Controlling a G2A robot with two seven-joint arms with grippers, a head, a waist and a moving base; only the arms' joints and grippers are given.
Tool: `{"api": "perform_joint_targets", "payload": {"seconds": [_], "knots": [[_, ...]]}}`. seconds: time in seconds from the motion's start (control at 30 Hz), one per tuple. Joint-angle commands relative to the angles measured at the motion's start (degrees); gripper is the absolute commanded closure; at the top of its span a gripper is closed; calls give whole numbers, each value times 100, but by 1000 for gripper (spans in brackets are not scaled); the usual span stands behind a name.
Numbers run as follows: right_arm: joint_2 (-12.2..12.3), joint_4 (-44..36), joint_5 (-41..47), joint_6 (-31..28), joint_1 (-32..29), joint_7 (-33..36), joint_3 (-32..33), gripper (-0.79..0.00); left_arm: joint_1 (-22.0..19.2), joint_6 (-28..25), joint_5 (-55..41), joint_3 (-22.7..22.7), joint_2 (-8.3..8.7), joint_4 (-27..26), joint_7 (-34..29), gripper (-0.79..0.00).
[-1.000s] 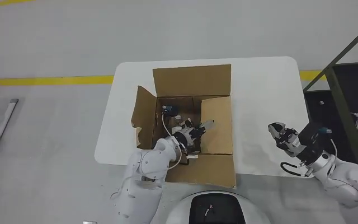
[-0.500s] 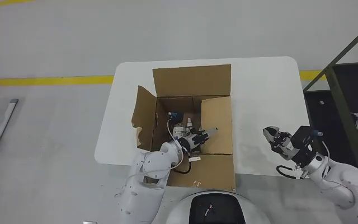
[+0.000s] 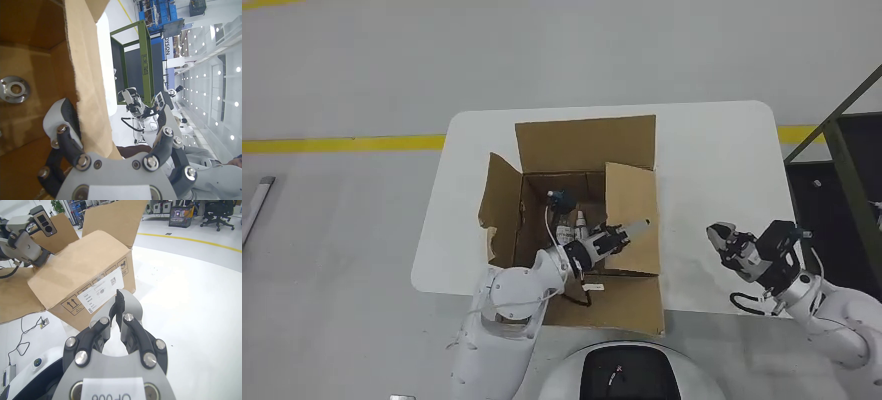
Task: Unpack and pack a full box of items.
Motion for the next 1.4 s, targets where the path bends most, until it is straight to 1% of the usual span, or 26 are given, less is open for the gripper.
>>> {"api": "perform_joint_targets", "payload": {"seconds": [0.0,0.1,0.13,0.2,0.27,0.37,0.4,0.5,0.53,0.57,0.67,0.8,0.93,1.03,1.1,1.17,1.27,1.33,1.37], "knots": [[-4,10,244,101,-21,34,100,-74,-86,-15,-79,80,-8,-118,13,-785],[-2,26,880,186,-57,268,294,-182,-297,-201,-43,297,-19,-255,-72,-785],[-4,26,1204,205,-61,351,362,-265,-377,-274,-42,399,-28,-286,-109,-785],[3,-10,1773,228,-57,619,494,-259,-534,-401,-44,607,-49,-275,-155,-785],[4,-54,2471,285,-52,886,604,-283,-684,-540,3,856,-72,-178,-230,-785],[11,-152,3523,370,-48,1335,740,-382,-862,-644,48,1226,-115,0,-309,-785],[13,-191,3862,374,-50,1466,780,-403,-908,-674,39,1328,-129,54,-323,-785],[23,-269,4559,452,-67,1800,911,-382,-1002,-706,57,1561,-156,219,-399,-785],[25,-288,4762,452,-67,1894,929,-357,-1026,-737,85,1625,-160,250,-439,-785],[28,-297,4894,468,-65,2001,944,-351,-1032,-738,80,1657,-165,280,-419,-785],[33,-316,5041,516,-2,2198,930,-369,-1042,-760,77,1766,-173,343,-451,-785],[21,-336,5210,619,138,2257,843,-360,-1023,-783,74,1849,-171,393,-506,-785],[33,-418,5155,597,289,2530,789,-354,-1007,-752,152,1899,-160,416,-545,-785],[60,-453,4785,506,415,2864,734,-354,-991,-685,224,1927,-156,445,-496,-785],[68,-444,4374,439,483,2858,716,-357,-994,-680,269,1930,-149,463,-513,-785],[59,-386,4376,421,505,2804,633,-360,-953,-639,145,1896,-150,459,-444,-785],[63,-262,4285,414,553,2902,570,-351,-916,-648,103,1877,-140,421,-427,-785],[69,-212,4259,339,582,3060,489,-317,-880,-665,139,1884,-124,424,-504,-785],[71,-172,4270,314,601,3110,457,-314,-857,-663,158,1882,-116,430,-523,-785]]}}
